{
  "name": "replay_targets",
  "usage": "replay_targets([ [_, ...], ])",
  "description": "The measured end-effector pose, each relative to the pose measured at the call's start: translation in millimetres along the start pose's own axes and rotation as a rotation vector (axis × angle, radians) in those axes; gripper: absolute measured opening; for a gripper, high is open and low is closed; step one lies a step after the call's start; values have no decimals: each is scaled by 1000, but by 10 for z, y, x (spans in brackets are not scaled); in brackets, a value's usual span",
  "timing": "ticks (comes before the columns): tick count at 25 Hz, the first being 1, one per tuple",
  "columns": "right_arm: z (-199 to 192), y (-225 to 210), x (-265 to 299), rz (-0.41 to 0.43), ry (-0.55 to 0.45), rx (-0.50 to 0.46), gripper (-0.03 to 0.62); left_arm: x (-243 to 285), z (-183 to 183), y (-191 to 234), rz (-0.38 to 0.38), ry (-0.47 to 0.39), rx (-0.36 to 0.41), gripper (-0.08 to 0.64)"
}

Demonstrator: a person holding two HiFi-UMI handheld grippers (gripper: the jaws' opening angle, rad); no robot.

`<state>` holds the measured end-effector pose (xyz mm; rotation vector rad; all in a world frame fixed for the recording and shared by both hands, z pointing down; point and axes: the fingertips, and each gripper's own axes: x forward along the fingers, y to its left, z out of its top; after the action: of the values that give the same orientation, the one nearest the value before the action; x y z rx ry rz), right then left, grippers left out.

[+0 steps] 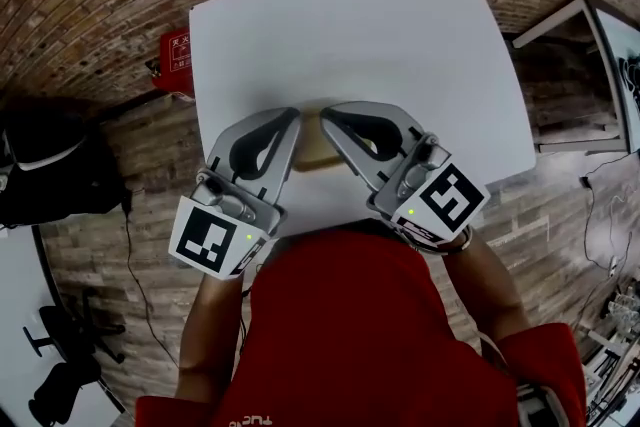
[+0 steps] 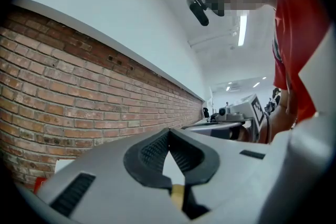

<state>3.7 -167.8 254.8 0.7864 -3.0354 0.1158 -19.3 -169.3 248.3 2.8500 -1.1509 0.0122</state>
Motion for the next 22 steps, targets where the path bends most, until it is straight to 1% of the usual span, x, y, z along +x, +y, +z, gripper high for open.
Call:
replay_targets([
  [9,-134,79,21,-3,32,9,29,-49,-180,-66,3,31,-37,15],
  [16,-181,118,14,14,48,18,29,-37,-201,-84,3,33,-41,15],
  [22,-168,96,-19,20,42,22,28,-35,-217,-116,3,41,-40,15],
])
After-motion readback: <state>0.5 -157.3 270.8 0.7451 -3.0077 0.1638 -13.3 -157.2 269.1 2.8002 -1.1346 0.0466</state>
